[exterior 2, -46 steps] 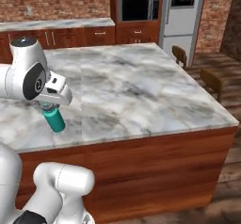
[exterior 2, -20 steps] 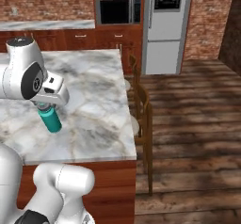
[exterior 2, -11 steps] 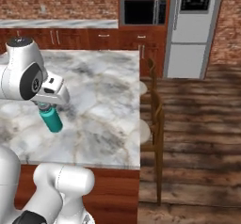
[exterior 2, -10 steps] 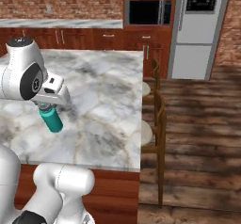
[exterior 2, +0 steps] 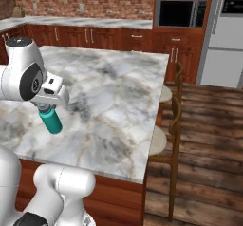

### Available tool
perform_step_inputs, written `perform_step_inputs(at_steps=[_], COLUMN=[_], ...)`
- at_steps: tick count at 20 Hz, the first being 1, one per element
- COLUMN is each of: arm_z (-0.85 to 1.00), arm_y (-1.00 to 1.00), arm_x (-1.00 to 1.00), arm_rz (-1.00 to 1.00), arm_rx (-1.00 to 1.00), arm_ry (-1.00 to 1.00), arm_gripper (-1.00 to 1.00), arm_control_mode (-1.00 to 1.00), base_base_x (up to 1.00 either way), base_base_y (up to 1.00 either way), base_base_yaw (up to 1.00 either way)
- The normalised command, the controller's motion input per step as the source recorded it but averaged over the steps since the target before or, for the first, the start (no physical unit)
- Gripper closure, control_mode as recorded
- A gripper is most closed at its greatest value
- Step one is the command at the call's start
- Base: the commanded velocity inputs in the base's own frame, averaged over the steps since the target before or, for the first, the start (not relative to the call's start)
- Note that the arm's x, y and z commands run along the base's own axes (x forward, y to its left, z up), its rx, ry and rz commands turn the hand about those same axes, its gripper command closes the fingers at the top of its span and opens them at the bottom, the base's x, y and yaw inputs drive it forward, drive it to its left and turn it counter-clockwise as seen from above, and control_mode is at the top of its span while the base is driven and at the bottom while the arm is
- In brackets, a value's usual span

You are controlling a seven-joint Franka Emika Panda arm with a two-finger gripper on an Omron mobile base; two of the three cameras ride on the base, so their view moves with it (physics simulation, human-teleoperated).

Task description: Move the drinks to the dining counter.

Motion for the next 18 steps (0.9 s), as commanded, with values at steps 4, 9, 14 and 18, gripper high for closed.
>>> perform_step_inputs(at_steps=[4, 9, 14, 18], arm_z=[-0.05, -0.07, -0.14, -0.26], arm_y=[0.06, 0.15, 0.12, 0.0], arm_x=[0.46, 0.65, 0.37, 0.2], arm_rz=[0.05, 0.02, 0.01, 0.0], arm_rx=[0.0, 0.04, 0.01, -0.12], arm_ry=[0.05, 0.16, 0.14, 0.12], arm_gripper=[1.0, 1.0, 1.0, 1.0], arm_control_mode=[-1.0, -1.0, -1.0, -1.0], base_base_x=[0.45, 0.0, 0.0, 0.0], base_base_y=[0.0, 0.0, 0.0, 0.0], base_base_yaw=[0.08, 0.0, 0.0, 0.0])
